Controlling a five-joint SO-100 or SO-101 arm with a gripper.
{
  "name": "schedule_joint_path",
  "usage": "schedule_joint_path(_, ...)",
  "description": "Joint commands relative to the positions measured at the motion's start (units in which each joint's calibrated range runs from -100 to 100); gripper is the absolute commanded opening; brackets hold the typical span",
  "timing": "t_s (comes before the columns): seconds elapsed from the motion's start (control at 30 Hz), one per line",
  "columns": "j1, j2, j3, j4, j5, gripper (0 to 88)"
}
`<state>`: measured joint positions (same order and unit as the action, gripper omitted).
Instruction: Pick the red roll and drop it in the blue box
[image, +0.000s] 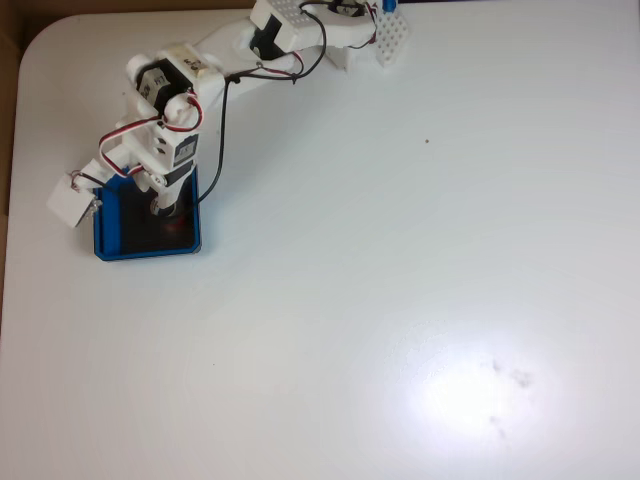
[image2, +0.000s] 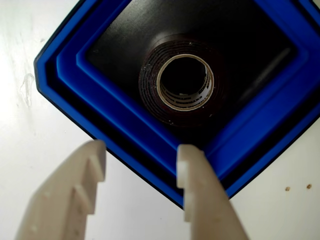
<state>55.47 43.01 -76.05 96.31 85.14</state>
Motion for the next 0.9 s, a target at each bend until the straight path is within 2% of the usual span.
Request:
schedule_joint_path(0.0, 0.47, -1.38, -3.91, 0.39, 0.32, 13.4)
schedule_joint_path(0.17, 0.86, -1.54, -3.91, 0.39, 0.4, 11.5)
schedule_joint_path(0.4, 0.57, -3.88, -3.82, 0.23, 0.32, 1.1)
schedule_joint_path(0.67, 0.17, -13.0, -1.84, -0.35, 0.32, 1.0)
schedule_joint_path(0.87, 0.86, -22.19, 10.56, -0.51, 0.23, 1.0)
